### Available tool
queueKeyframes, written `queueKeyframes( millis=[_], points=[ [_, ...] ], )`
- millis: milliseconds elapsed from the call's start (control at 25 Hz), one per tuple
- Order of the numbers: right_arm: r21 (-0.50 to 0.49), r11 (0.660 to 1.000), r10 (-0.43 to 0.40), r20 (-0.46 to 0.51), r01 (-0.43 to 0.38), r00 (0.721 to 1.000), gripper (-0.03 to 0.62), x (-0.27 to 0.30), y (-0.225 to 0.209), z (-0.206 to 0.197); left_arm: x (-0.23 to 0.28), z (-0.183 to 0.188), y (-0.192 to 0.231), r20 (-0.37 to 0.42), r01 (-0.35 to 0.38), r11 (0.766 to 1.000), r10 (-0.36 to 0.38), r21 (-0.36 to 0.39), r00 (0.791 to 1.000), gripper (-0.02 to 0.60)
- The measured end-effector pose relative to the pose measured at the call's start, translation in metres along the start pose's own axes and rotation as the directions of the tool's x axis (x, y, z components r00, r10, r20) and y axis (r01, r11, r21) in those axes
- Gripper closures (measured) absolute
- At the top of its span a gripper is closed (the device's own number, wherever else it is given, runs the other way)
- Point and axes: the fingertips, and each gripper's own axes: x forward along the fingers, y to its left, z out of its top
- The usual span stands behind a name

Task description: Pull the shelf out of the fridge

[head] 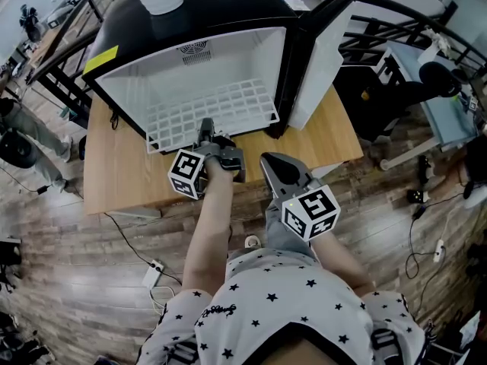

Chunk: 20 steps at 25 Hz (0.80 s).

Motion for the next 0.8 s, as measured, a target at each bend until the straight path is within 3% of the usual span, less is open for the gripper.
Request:
queueKeyframes(
  millis=[800],
  points=[
    [-0.005,1.0,0.006,-0.008,-0.006,1.0,0.574,-0.021,0.01,-0.002,-0.023,-0.006,-0.002,0.001,-0.001,1.0,0.001,-0.008,1.0,0.551]
  ],
)
